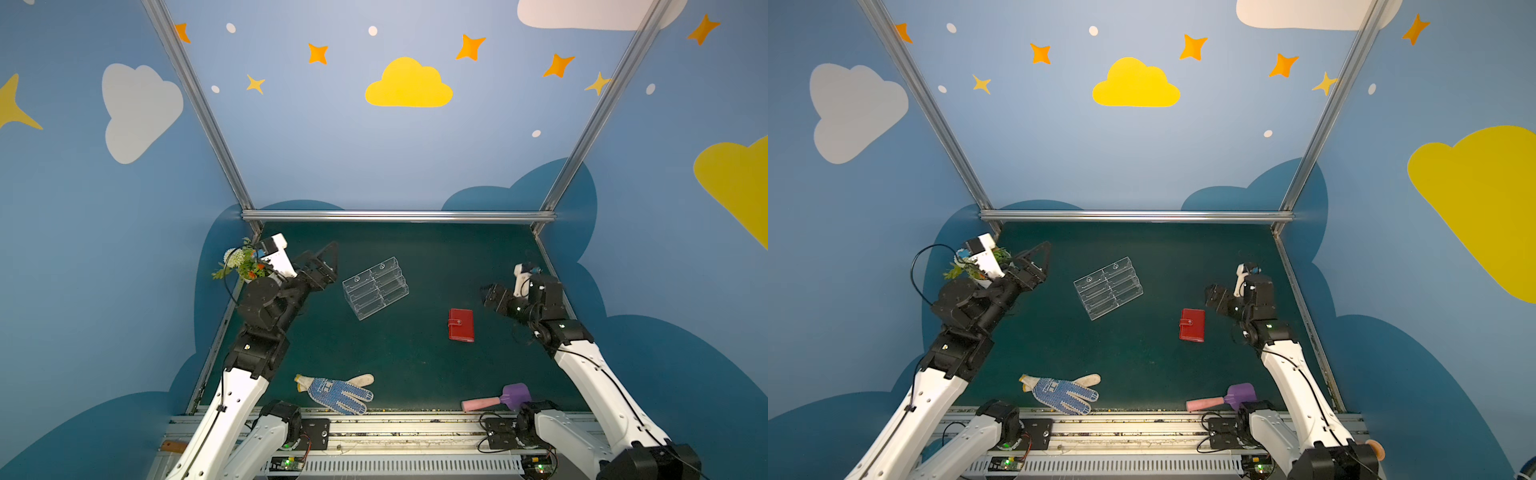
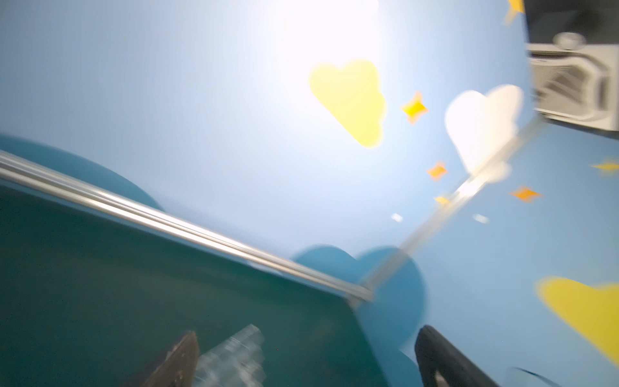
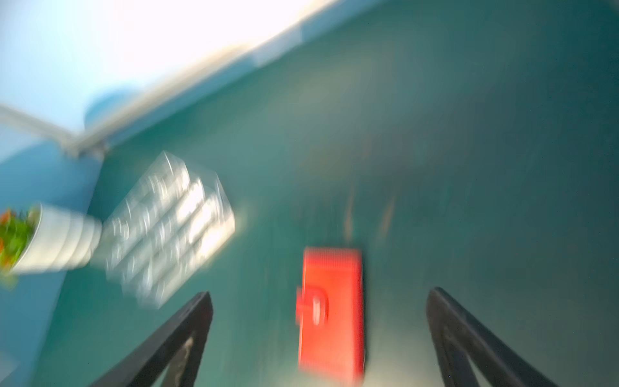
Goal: Take the credit cards out of the card holder
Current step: Pick up the card holder from the middle-right of the table.
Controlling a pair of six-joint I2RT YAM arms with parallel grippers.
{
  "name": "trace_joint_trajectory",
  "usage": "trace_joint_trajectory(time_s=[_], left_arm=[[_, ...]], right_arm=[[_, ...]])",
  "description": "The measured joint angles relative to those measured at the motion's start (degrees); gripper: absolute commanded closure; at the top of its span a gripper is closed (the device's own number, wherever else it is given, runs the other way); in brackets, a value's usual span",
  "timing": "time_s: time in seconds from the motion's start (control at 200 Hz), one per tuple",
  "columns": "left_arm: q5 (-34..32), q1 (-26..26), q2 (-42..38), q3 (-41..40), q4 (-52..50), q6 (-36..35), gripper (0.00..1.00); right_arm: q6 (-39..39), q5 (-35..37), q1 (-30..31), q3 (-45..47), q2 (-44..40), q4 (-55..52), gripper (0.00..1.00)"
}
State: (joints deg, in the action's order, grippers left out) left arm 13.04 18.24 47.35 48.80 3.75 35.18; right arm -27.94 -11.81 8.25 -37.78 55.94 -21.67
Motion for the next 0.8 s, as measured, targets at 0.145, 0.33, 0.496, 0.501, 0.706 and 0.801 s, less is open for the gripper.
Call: trace_joint_trajectory(time_s=[0.145, 0.33, 0.496, 0.501, 0.706, 0.801], left_arm=[[6.23, 14.78, 11.45, 0.85, -5.16, 6.23, 0.0], [10.75, 22.03, 22.88, -3.76, -5.57, 12.59, 0.0], [13.16, 24.04, 29.77, -3.8, 0.83, 16.87, 0.03], [13.22, 24.06, 29.92, -3.8, 0.98, 16.96, 0.04], [15.15, 25.88, 38.91, -3.41, 7.06, 20.28, 0.07], [15.39, 26.69, 41.59, -2.47, 7.74, 20.85, 0.08]], right_arm=[[-4.57, -6.23, 0.57, 8.2, 0.66, -4.11, 0.12], [-6.01, -9.88, 1.66, 9.2, 5.92, -2.01, 0.27], [-6.23, -10.05, 1.75, 9.7, 11.63, 2.51, 0.34], [-6.19, -10.03, 1.75, 9.7, 11.78, 2.6, 0.34], [-5.86, -9.81, 1.66, 8.61, 18.16, 8.24, 0.39], [-5.73, -9.77, 1.66, 7.72, 20.28, 10.47, 0.4]])
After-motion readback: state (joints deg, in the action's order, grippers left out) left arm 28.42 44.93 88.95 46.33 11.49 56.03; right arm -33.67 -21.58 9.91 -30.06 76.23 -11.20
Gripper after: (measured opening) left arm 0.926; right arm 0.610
